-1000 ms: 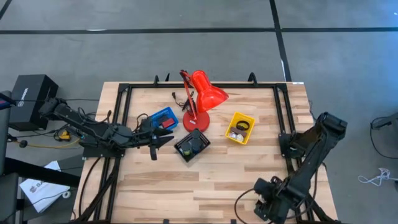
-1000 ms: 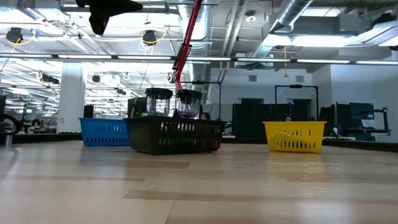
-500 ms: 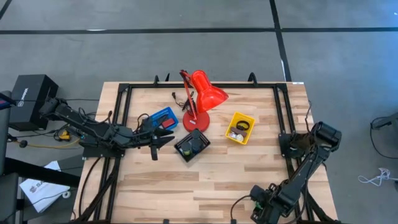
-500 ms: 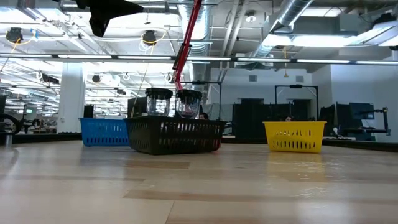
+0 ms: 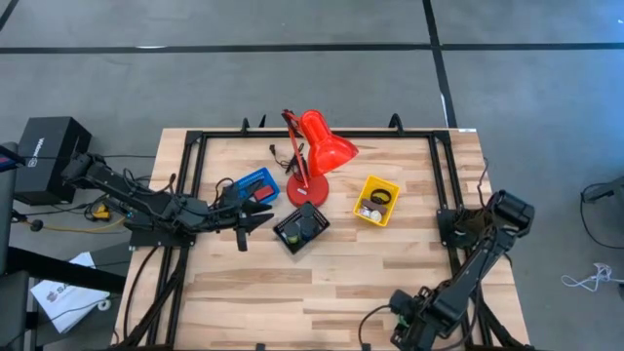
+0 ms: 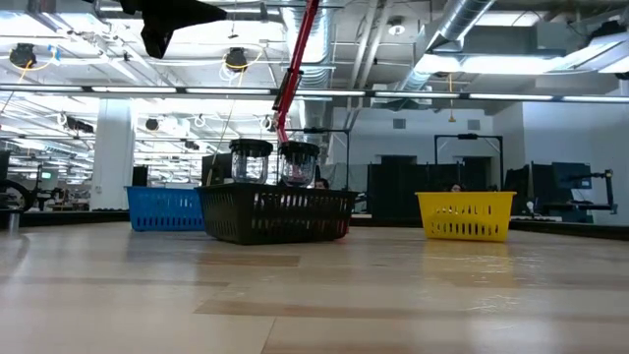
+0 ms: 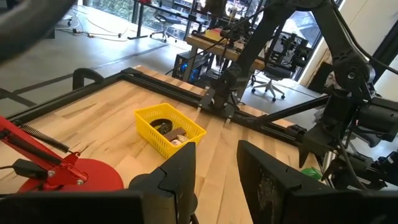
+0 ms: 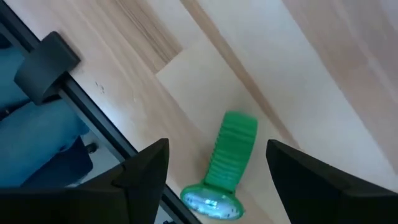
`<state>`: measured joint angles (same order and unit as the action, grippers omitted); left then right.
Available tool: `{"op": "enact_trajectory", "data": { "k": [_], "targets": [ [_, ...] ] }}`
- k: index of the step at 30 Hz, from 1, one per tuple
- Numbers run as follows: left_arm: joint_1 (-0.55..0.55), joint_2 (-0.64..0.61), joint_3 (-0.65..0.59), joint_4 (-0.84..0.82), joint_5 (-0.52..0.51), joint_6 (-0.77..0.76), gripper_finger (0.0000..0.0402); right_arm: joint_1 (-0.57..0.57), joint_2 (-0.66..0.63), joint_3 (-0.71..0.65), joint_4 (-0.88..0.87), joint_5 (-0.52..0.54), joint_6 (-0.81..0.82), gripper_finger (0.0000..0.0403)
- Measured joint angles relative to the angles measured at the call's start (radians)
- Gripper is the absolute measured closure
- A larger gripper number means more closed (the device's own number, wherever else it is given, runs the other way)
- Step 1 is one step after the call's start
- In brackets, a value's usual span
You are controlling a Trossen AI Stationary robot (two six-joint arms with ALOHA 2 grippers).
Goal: Pick & Place Office items
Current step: Put the green watch into the yellow bin
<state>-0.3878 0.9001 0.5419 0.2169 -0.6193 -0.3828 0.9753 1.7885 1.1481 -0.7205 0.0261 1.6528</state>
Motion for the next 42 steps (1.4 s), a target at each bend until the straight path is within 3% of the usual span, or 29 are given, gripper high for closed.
{"op": "enact_trajectory", "data": {
  "k": [7, 16, 33, 42],
  "targets": [
    [0.0, 0.0, 0.0, 0.0, 0.0, 0.0, 0.0289, -0.035, 0.0, 0.0, -0.008, 0.0, -0.098, 0.0143],
    [0.0, 0.0, 0.0, 0.0, 0.052, 0.0, 0.0289, -0.033, 0.0, -0.011, -0.011, -0.004, -0.077, 0.0143],
    [0.0, -0.001, 0.0, 0.0, 0.052, 0.0, 0.0289, 0.0, 0.0, -0.012, -0.039, -0.019, -0.055, 0.0143],
    [0.0, -0.001, 0.0, 0.0, 0.052, 0.0, 0.0289, -0.009, 0.0, -0.012, -0.04, -0.053, -0.055, 0.0201]
  ]
}}
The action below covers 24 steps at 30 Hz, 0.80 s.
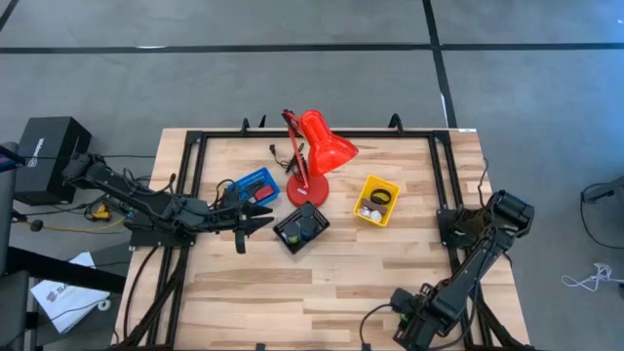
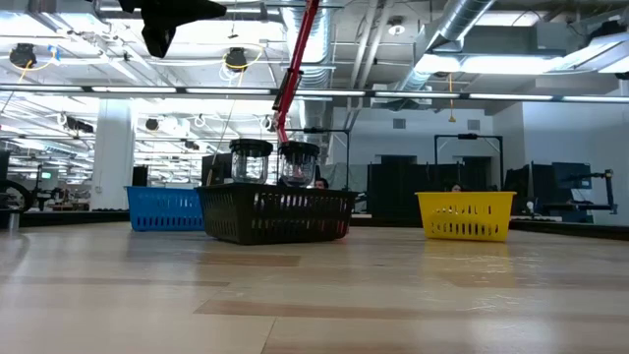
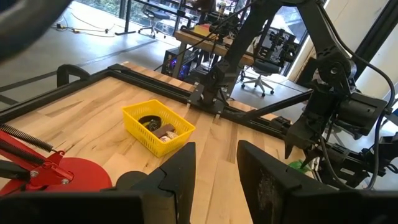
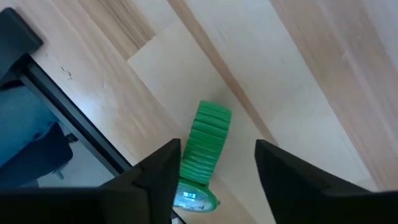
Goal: Pick & Place Office items
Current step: Put the green watch into the yellow bin
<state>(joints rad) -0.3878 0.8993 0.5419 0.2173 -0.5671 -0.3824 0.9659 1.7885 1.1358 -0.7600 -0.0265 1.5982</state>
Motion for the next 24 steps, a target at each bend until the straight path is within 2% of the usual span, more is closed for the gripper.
{"op": "enact_trajectory", "data": {
  "k": [4, 7, 17, 24],
  "targets": [
    [0.0, 0.0, 0.0, 0.0, 0.0, 0.0, 0.0289, 0.001, 0.0, 0.0, -0.006, 0.005, 0.003, 0.0229],
    [0.0, 0.0, 0.0, 0.0, 0.0, 0.0, 0.0289, -0.001, 0.0, 0.0, -0.007, 0.008, 0.011, 0.0234],
    [0.0, 0.0, 0.0, 0.0, 0.0, 0.0, 0.0289, -0.001, 0.0, 0.0, -0.007, 0.031, 0.026, 0.0212],
    [0.0, 0.0, 0.0, 0.0, 0.0, 0.0, 0.0289, 0.01, 0.0, -0.036, 0.03, 0.05, 0.054, 0.0215]
  ]
}}
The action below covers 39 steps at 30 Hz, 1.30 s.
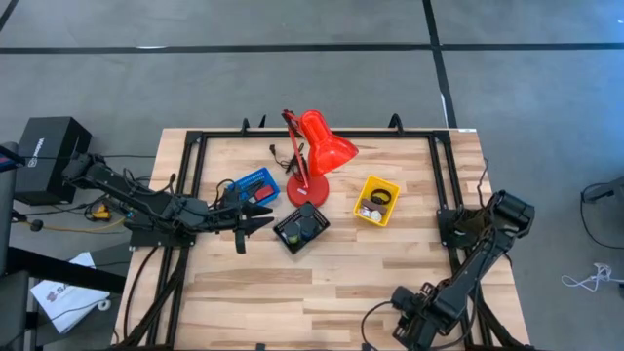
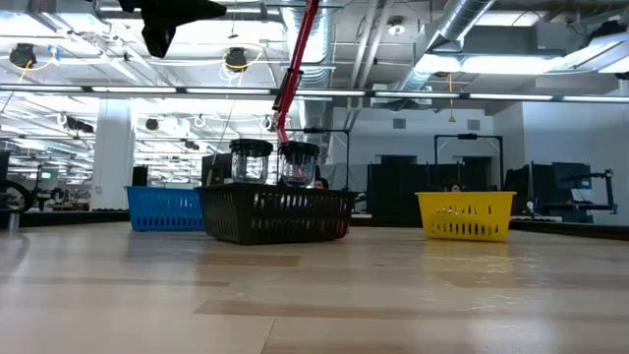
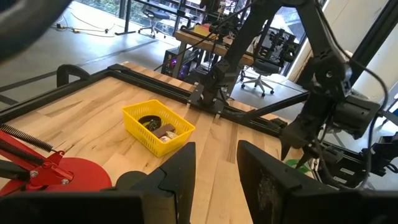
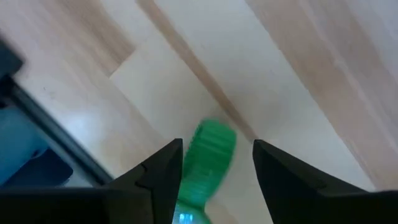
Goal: Pick & Place Office items
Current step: Put the green watch into the yellow bin
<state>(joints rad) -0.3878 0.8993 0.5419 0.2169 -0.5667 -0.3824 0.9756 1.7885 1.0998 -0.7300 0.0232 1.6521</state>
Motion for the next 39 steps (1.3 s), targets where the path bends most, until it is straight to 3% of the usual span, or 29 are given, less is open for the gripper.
{"op": "enact_trajectory", "data": {
  "k": [4, 10, 20, 25, 34, 39],
  "targets": [
    [0.0, 0.0, 0.0, 0.0, 0.0, 0.0, 0.0289, 0.0, 0.0, -0.054, 0.083, -0.024, 0.014, 0.0222],
    [0.0, 0.0, 0.0, 0.0, 0.0, 0.0, 0.0289, 0.001, 0.0, -0.063, 0.062, -0.03, -0.008, 0.0245],
    [0.0, 0.0, 0.0, 0.0, 0.0, 0.0, 0.0289, -0.005, 0.0, -0.063, 0.061, -0.046, -0.01, 0.0335],
    [0.0, 0.0, 0.0, 0.0, 0.0, 0.0, 0.0289, -0.039, 0.0, -0.063, 0.076, -0.041, -0.028, 0.0338],
    [0.0, 0.0, 0.0, 0.0, 0.0, 0.0, 0.0289, -0.154, 0.0, 0.018, 0.048, 0.034, -0.296, 0.0336],
    [0.0, 0.0, 0.0, 0.001, 0.0, 0.0, 0.0289, -0.261, 0.0, 0.134, -0.167, 0.035, -0.562, 0.0336]
  ]
}}
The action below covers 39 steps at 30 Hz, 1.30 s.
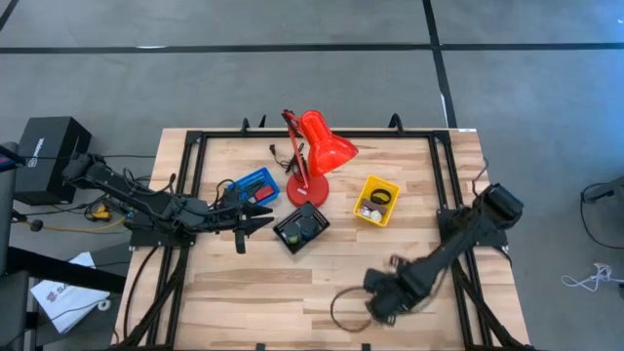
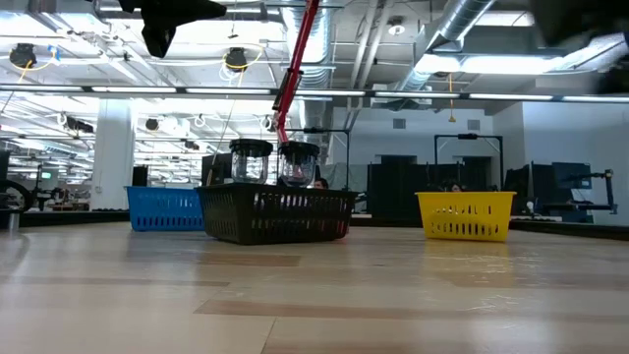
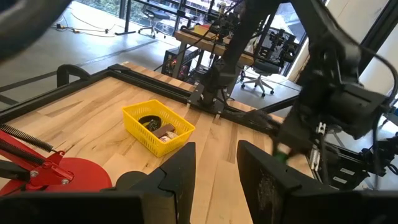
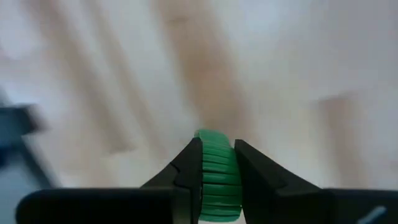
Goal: Pick & Place Office items
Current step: Put the green watch into the yellow bin, then return to home position
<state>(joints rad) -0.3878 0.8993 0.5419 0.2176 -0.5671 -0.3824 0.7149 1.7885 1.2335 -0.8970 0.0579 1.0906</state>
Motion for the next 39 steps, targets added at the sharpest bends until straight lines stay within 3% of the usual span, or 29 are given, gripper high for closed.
{"op": "enact_trajectory", "data": {
  "k": [6, 11, 18, 27, 39],
  "targets": [
    [0.0, 0.0, 0.0, 0.0, 0.0, 0.0, 0.0289, -0.146, -0.001, 0.172, -0.4, 0.14, -0.273, 0.0336],
    [0.0, 0.0, 0.0, -0.001, 0.0, 0.0, 0.0289, -0.281, -0.009, 0.235, -0.538, 0.254, -0.458, 0.0336],
    [0.0, 0.008, -0.001, -0.013, 0.0, 0.001, 0.0289, -0.506, -0.037, 0.18, -0.464, 0.336, -0.615, 0.0336],
    [-0.012, 0.028, -0.001, -0.014, 0.006, -0.003, 0.0289, -0.684, -0.032, 0.072, -0.327, 0.288, -0.788, 0.0328],
    [-0.016, 0.027, -0.001, -0.009, 0.005, -0.018, 0.0289, -0.718, -0.032, 0.062, -0.31, 0.285, -0.817, 0.0212]
  ]
}}
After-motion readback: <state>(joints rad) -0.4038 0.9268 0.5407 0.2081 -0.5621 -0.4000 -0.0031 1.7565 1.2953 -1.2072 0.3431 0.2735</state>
